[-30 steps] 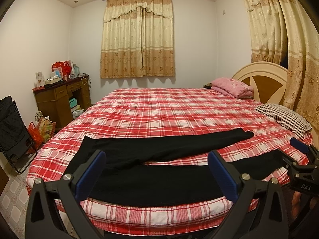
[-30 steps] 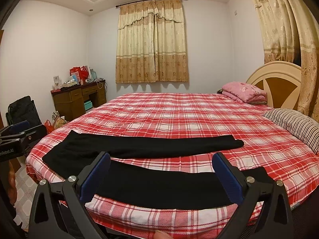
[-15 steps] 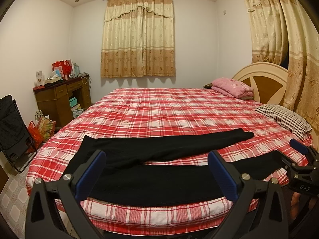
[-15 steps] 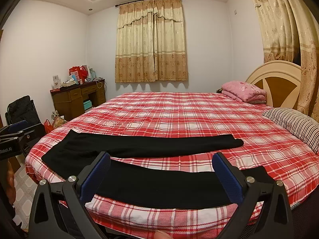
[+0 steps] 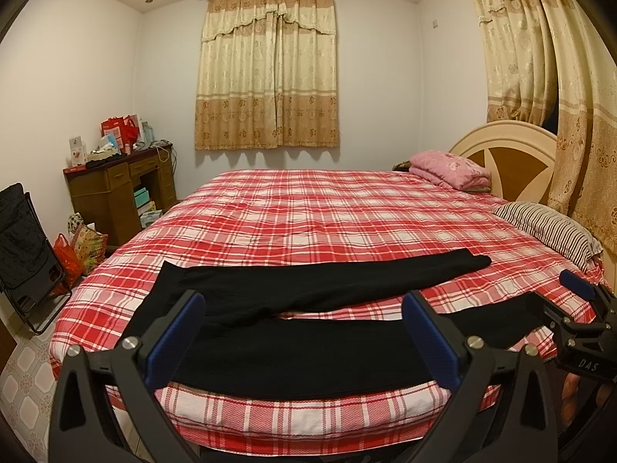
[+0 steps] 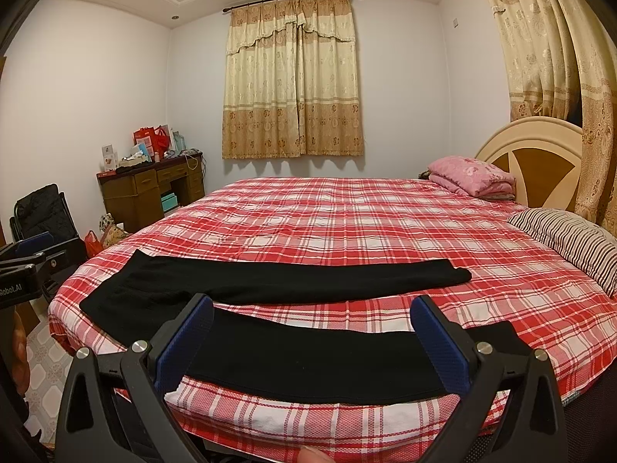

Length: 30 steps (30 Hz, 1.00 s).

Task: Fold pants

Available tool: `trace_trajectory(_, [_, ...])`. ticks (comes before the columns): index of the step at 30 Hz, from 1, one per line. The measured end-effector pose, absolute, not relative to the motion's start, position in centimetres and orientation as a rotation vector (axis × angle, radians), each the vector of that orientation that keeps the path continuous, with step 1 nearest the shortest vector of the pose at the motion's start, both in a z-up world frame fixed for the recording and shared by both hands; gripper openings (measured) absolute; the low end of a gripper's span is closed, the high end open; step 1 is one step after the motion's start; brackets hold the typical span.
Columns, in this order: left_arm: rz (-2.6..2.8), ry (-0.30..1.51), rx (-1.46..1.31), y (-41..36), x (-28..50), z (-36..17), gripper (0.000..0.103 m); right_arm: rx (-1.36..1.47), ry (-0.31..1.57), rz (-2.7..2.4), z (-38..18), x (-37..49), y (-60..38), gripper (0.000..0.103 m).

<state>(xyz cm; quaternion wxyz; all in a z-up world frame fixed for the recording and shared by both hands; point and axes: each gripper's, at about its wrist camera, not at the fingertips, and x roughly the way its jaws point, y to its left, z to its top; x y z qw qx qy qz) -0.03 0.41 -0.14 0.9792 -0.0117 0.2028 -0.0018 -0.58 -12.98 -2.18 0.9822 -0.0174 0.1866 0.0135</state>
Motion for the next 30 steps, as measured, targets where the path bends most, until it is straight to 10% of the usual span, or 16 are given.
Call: trace_trajectory(30, [0.138, 0.509, -0.009, 8.1, 8.2, -4.8, 0.103, -0.034, 0.455, 0.015, -5.8, 2.8, -13.8, 0.102])
